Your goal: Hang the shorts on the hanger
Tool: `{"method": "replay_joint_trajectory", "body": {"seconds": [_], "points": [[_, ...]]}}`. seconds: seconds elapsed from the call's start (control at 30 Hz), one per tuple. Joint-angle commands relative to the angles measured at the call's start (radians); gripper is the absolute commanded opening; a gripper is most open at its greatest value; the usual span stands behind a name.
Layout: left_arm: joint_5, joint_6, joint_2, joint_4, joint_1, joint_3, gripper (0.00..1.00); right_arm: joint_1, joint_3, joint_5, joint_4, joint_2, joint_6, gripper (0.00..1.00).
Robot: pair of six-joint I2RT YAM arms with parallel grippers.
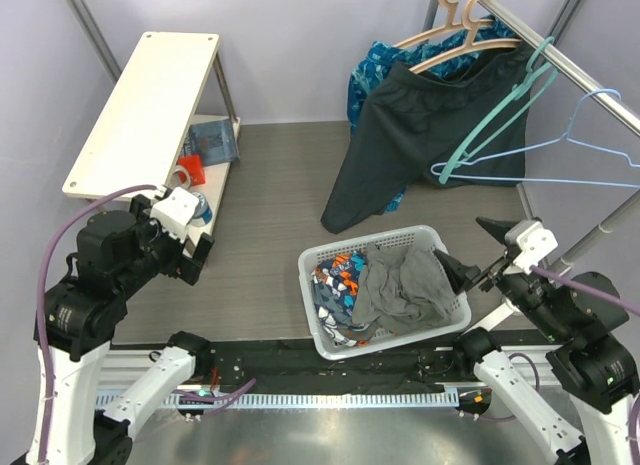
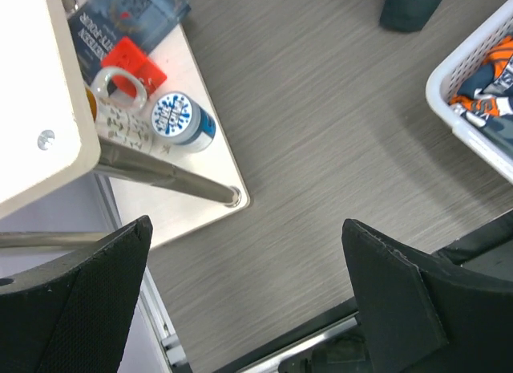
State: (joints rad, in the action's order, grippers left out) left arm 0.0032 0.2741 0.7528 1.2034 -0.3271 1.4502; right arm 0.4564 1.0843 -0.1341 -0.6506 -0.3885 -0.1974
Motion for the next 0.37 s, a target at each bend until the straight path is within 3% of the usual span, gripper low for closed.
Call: {"method": "replay_joint_trajectory", "body": {"seconds": [0.0,0.33], "points": [[-0.025,0.014,-0.013,0.015,0.003,-0.047,1.0,-0.041,-0.029,-0.096,-0.098,0.063,-0.065,0.99],[-0.008,0.031,0.006,-0.022,0.003,-0.165,1.0,-0.082,-0.133,-0.041,-0.184,0.169,-0.215,0.99]]}}
